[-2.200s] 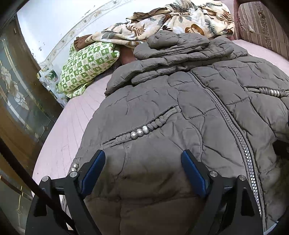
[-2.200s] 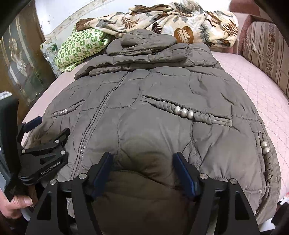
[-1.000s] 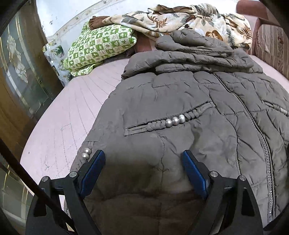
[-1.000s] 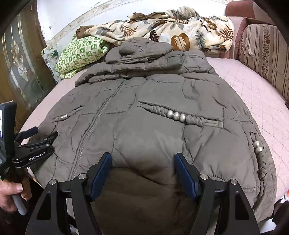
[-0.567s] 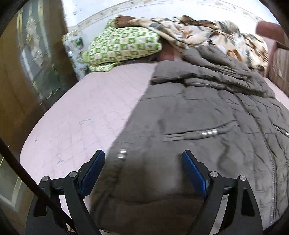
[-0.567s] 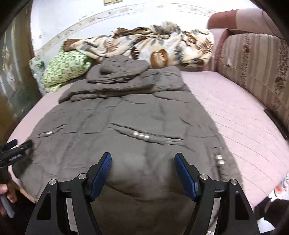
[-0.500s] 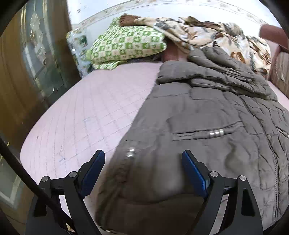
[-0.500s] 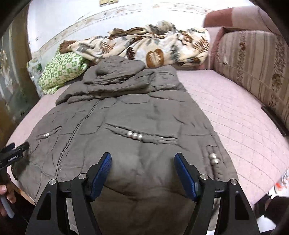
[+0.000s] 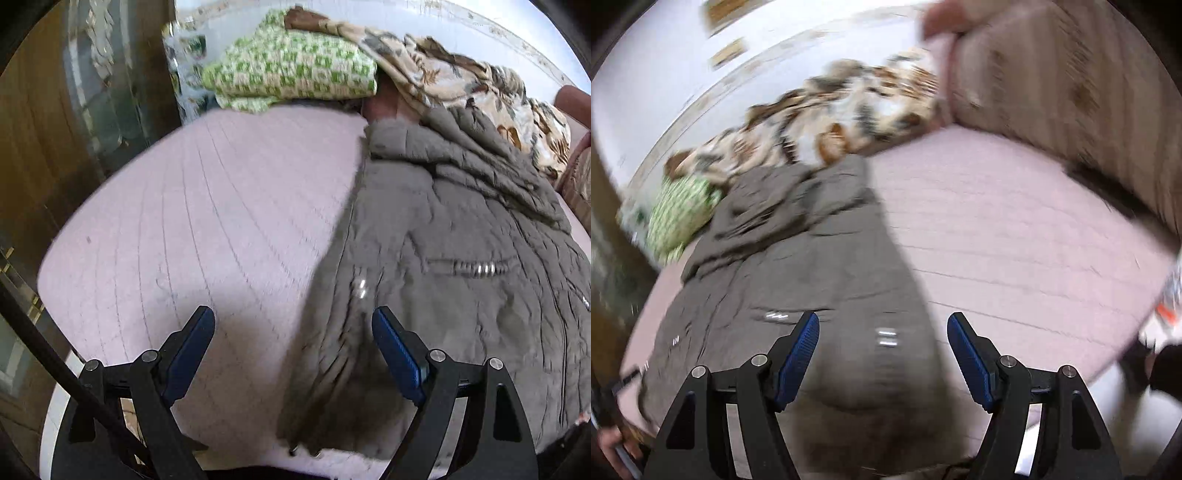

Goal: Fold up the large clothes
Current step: 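Move both grippers to the jacket's side edge and close on it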

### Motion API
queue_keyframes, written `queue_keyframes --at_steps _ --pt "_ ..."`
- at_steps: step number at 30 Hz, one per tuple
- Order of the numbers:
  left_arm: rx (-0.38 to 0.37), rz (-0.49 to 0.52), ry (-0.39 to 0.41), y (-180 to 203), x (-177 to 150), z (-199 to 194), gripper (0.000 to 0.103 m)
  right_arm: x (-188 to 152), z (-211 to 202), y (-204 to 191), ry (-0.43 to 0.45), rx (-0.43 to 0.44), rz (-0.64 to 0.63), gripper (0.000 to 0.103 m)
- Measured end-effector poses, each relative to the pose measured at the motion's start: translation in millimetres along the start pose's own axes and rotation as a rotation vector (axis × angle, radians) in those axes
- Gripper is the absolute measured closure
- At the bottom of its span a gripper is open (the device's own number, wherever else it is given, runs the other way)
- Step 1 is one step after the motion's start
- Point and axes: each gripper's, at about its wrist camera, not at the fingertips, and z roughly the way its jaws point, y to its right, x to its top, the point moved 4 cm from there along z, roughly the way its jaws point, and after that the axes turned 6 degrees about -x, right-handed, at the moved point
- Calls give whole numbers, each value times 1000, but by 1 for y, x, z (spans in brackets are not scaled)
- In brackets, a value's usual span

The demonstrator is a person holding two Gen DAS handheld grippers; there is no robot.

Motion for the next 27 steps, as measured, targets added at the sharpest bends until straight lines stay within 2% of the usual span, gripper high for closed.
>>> queue_keyframes --at_steps 3,5,7,10,12,16,19,23,26,27 --pt "-122 -115 -78 -15 -11 10 17 -11 10 30 -82 37 122 27" --pt "-167 -187 -108 -23 -16 16 17 -23 21 43 -157 71 205 27" --pt "-225 -261 -126 -31 -21 22 17 -31 27 50 -188 83 251 27" --pt "-215 -241 -117 -26 -23 20 17 -34 27 55 -187 115 310 25" --pt "-219 -247 -113 -26 -25 18 17 -35 27 47 -192 126 287 25" --pt "-239 -273 -112 -29 -30 15 17 -49 28 15 -225 211 230 27" --pt "-242 -265 -107 -21 -37 12 17 -61 25 -3 -235 247 200 33" --pt "-247 -236 -93 -5 -44 9 17 -66 24 -12 -215 241 198 38" --pt "-251 -221 -74 7 -47 6 24 -67 27 -14 -210 225 192 45" --pt "-249 -222 -67 9 -48 6 26 -68 28 -14 -203 205 177 51"
